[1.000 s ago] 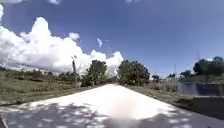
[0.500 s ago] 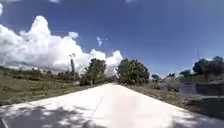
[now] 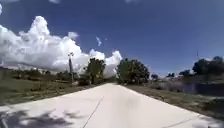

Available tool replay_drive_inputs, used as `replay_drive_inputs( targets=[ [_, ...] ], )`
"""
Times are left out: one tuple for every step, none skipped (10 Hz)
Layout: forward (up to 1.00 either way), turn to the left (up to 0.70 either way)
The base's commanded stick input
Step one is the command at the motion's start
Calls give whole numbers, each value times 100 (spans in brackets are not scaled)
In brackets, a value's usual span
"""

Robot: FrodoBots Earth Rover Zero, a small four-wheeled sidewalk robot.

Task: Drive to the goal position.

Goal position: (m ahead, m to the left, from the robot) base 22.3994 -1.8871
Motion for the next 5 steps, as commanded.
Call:
replay_drive_inputs(
  targets=[
    [85, 0],
    [85, 0],
    [85, 0],
    [85, 0],
    [85, 0]
  ],
)
